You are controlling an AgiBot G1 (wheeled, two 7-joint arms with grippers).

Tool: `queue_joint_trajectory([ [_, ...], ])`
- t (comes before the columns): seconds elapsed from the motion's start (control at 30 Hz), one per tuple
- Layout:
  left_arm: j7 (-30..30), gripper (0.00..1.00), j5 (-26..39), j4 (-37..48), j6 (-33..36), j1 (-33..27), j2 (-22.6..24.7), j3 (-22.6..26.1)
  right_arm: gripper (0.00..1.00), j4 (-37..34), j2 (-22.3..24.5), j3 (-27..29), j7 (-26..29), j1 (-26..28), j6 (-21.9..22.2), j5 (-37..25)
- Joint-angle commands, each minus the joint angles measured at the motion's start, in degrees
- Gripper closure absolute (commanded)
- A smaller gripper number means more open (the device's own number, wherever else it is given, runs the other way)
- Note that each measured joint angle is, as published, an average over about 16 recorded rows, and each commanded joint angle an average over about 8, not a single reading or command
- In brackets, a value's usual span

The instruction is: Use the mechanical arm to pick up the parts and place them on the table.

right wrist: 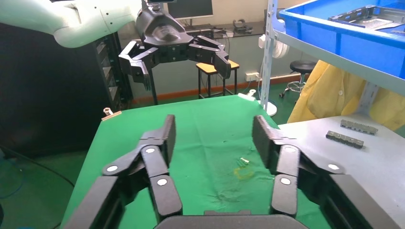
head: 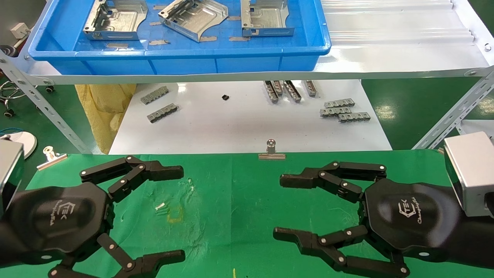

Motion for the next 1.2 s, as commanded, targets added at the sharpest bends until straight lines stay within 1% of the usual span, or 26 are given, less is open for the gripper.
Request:
queue_joint_trajectory([
  [0.03, 0.0, 0.0, 0.0, 0.0, 0.0, 0.0, 0.0, 0.0, 1.0, 0.0, 0.0, 0.0, 0.0, 0.0, 0.0, 0.0],
  [0.5, 0.0, 0.0, 0.0, -0.1, 0.0, -0.1, 0.0, 0.0, 1.0, 0.0, 0.0, 0.0, 0.0, 0.0, 0.0, 0.0],
  [0.6, -0.4, 0.0, 0.3, -0.1, -0.6, -1.3, 0.4, 0.0, 1.0, 0.0, 0.0, 0.0, 0.0, 0.0, 0.0, 0.0],
  [0.67, -1.3, 0.0, 1.1, 0.0, -1.6, -3.5, 1.0, 0.2, 1.0, 0.0, 0.0, 0.0, 0.0, 0.0, 0.0, 0.0],
  [0.77, -3.1, 0.0, 3.8, 1.5, -4.0, -8.9, 3.1, 1.1, 1.0, 0.0, 0.0, 0.0, 0.0, 0.0, 0.0, 0.0],
  [0.9, -5.0, 0.0, 10.2, 7.3, -7.6, -19.4, 8.2, 3.9, 1.0, 0.0, 0.0, 0.0, 0.0, 0.0, 0.0, 0.0],
  [1.0, -5.2, 0.0, 16.0, 15.2, -9.6, -28.1, 13.3, 6.7, 1.0, 0.0, 0.0, 0.0, 0.0, 0.0, 0.0, 0.0],
  [1.1, -4.5, 0.0, 21.7, 24.9, -11.5, -36.4, 18.8, 9.6, 1.0, 0.0, 0.0, 0.0, 0.0, 0.0, 0.0, 0.0],
  [1.2, -3.6, 0.0, 27.0, 35.5, -14.1, -43.5, 24.1, 12.3, 1.0, 0.0, 0.0, 0.0, 0.0, 0.0, 0.0, 0.0],
])
